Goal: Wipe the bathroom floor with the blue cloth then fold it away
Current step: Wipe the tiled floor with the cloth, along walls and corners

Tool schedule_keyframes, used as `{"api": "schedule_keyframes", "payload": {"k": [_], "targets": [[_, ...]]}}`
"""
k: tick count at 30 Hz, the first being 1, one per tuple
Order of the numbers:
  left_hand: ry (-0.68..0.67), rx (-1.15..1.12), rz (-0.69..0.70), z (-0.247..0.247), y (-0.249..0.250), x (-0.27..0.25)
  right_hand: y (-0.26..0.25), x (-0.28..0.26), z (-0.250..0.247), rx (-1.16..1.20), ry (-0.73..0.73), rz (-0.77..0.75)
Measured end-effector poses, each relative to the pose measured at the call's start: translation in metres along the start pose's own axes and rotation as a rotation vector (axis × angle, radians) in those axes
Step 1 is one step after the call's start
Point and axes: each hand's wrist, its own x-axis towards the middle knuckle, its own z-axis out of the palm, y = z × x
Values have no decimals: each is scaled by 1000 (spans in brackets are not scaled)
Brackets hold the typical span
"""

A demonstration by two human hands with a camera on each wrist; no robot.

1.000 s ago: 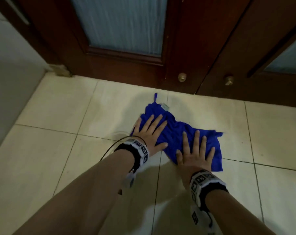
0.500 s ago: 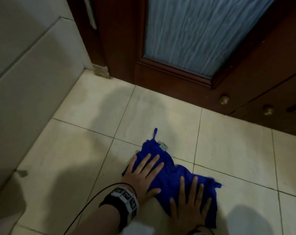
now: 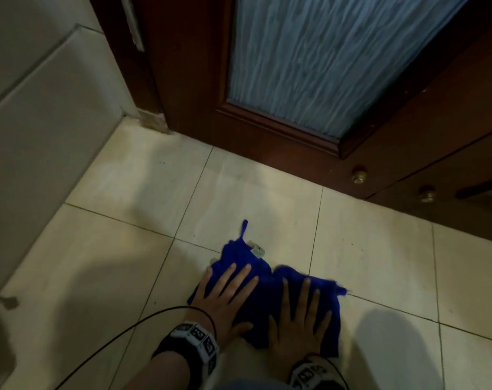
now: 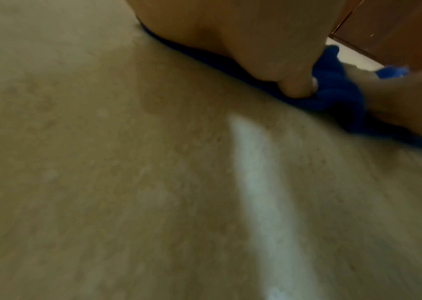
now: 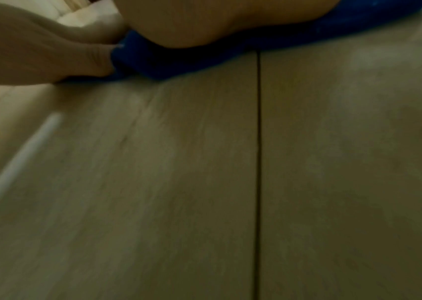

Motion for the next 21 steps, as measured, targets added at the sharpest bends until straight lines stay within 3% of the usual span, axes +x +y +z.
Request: {"api": "schedule_keyframes", "payload": {"k": [4, 9, 12, 14, 17, 19, 21], "targets": [[5, -19, -100, 0, 7, 12, 12, 34, -10, 8, -26, -170], [-8, 24, -351, -6, 14, 39, 22, 61, -16, 33, -37, -375], [-106, 127, -423, -20, 21, 38, 23, 77, -20, -10, -22, -474], [-191, 103, -549, -27, 33, 38, 23, 83, -30, -11, -70, -523], [-256, 67, -718, -30, 72, 43, 46, 72, -28, -31, -125, -578], [-284, 49, -743, -24, 100, 33, 79, 44, -26, 2, -91, -583], [-340, -5, -745, -14, 131, 11, 118, 22, -22, -28, -145, -601]]}}
